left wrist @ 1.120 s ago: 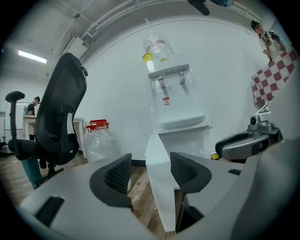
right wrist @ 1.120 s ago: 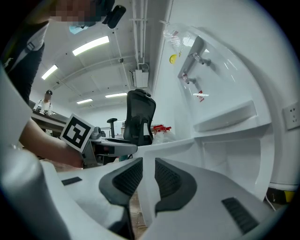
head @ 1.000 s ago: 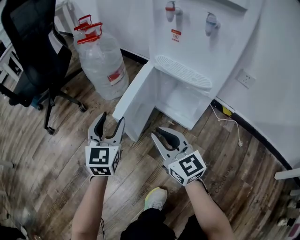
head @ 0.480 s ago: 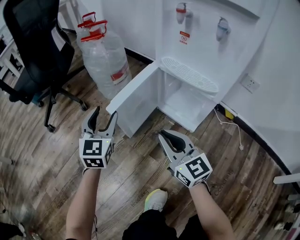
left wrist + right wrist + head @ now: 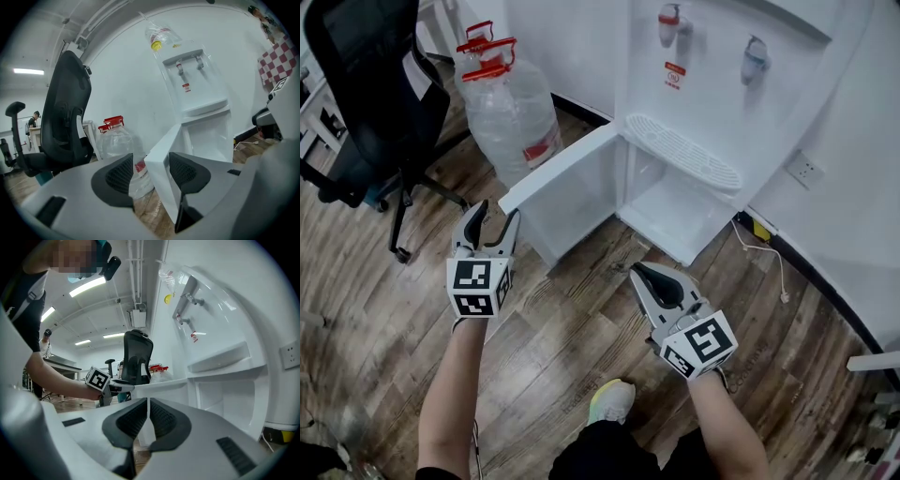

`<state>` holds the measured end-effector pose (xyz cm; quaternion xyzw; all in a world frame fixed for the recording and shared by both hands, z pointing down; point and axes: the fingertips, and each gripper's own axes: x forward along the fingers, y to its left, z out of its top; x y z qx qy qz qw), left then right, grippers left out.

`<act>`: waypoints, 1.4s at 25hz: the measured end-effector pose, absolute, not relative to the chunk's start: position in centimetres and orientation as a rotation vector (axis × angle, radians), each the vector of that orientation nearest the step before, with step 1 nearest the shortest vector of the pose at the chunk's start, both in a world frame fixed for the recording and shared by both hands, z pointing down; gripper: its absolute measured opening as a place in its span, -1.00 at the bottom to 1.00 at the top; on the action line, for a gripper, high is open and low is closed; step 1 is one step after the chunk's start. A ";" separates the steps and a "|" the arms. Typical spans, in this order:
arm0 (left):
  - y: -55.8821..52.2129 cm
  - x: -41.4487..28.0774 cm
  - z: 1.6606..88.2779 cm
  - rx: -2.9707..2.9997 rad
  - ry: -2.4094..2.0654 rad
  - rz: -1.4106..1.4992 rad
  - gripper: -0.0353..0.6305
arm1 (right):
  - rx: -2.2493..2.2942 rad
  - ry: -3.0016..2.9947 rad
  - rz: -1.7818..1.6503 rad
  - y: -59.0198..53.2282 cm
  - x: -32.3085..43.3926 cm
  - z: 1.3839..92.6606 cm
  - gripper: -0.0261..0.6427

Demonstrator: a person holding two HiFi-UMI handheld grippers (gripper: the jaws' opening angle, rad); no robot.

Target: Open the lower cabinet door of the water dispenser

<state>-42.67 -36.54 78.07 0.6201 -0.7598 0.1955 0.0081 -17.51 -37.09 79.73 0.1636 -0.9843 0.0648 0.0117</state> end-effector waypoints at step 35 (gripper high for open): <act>-38.7 -45.7 78.3 1.824 -2.416 0.776 -0.19 | 0.590 -3.066 0.238 -38.0 -13.8 79.3 -0.83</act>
